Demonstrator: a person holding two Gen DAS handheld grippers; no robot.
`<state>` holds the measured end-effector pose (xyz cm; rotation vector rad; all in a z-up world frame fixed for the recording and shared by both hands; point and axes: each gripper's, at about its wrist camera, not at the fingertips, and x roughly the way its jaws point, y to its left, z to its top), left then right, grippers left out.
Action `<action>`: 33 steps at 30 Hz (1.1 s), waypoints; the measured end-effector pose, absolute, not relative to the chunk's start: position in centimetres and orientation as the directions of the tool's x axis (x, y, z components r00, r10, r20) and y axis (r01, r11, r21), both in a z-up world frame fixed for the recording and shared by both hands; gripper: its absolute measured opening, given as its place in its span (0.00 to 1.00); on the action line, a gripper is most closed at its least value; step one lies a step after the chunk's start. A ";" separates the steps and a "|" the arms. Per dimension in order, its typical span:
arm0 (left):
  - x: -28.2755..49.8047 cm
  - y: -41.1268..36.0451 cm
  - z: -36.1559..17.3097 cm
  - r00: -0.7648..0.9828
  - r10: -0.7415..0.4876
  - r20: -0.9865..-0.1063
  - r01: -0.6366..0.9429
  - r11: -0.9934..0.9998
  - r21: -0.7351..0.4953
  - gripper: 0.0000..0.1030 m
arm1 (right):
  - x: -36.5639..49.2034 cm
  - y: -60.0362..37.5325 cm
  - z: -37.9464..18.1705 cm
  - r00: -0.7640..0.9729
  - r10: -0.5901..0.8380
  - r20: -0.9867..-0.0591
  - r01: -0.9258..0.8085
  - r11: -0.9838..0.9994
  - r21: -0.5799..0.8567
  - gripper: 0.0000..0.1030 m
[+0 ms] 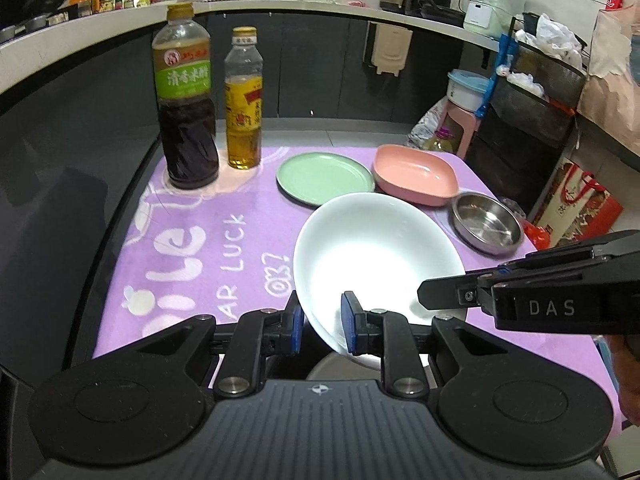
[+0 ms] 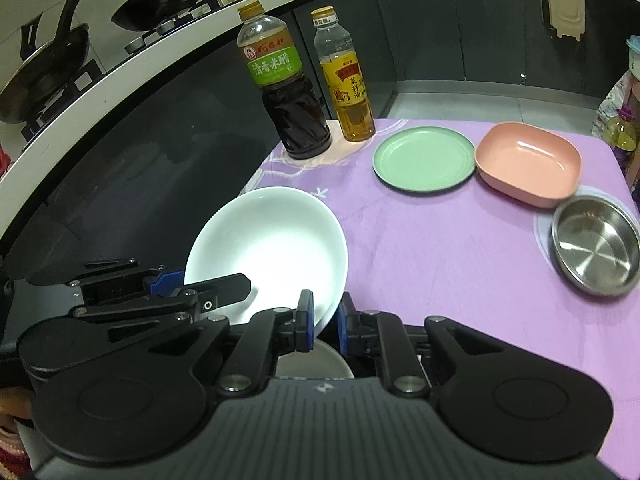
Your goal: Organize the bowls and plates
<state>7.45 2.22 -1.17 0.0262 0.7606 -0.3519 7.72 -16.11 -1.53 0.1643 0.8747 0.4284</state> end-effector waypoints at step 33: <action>3.9 1.1 -4.7 0.589 -0.279 -0.758 0.360 0.931 -0.062 0.18 | 4.7 -16.8 -5.4 0.484 0.433 -0.761 -0.256 0.901 0.350 0.15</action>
